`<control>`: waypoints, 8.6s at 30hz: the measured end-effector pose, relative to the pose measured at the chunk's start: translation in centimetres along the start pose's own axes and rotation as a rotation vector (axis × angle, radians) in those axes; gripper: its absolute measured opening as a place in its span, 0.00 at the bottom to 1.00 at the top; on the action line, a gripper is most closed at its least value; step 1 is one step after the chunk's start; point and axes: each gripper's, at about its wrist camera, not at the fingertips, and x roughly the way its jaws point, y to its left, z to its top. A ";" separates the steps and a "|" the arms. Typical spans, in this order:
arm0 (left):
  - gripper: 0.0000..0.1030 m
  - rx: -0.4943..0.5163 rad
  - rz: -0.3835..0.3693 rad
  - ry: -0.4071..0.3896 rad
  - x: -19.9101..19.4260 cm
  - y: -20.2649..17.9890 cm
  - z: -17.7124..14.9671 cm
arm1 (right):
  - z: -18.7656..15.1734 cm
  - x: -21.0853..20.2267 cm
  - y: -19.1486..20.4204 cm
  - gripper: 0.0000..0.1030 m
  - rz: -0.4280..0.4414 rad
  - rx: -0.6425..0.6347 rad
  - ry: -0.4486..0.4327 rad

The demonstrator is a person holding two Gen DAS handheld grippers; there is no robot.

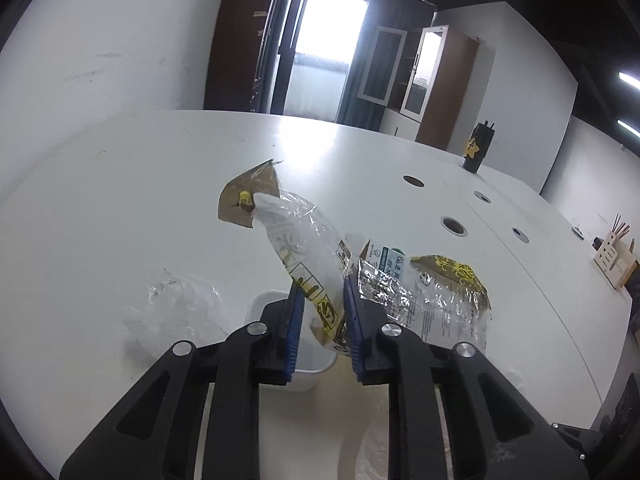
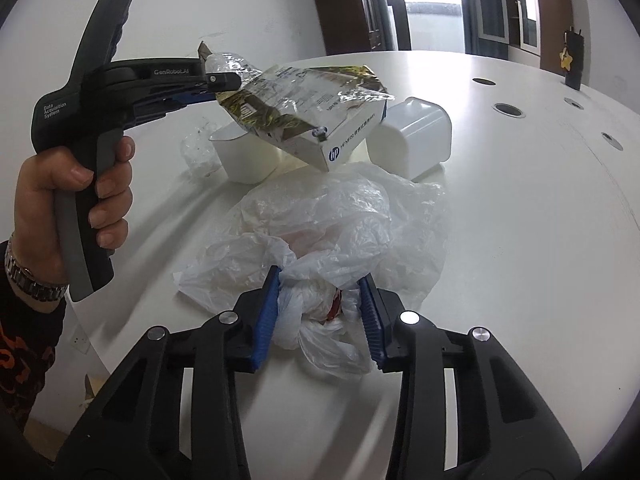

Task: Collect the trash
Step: 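Grasp the foil-and-paper wrapper with the left tool while the right tool grasps the clear plastic bag, then lift the wrapper and plastic bag and carry them down over the wastebasket, then open both tools to drop the wrapper and plastic bag into the wastebasket, then raise both tools back up toward the table, then grasp the clear plastic wrap with the left tool while the right tool grasps the white HP box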

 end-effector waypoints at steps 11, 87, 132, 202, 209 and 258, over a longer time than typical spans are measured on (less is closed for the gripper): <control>0.06 0.008 -0.016 -0.119 -5.8 -0.7 0.6 | -0.6 -4.5 1.5 0.33 0.012 -0.006 -0.055; 0.02 0.068 0.067 0.126 -13.5 1.1 -32.1 | -24.8 -4.1 4.0 0.33 -0.028 0.065 0.149; 0.02 -0.068 0.194 0.627 10.2 6.8 -35.3 | -26.4 23.7 2.5 0.33 -0.135 0.146 0.561; 0.65 -0.074 0.102 0.397 -6.5 4.7 -33.2 | -26.5 6.8 5.2 0.88 -0.044 0.078 0.331; 0.72 -0.073 0.072 0.242 -12.1 4.8 -31.6 | -27.3 2.6 6.0 0.92 -0.035 0.042 0.284; 0.94 0.053 0.110 0.043 -11.3 5.4 -7.9 | 2.6 -3.5 7.2 0.92 0.152 -0.785 0.182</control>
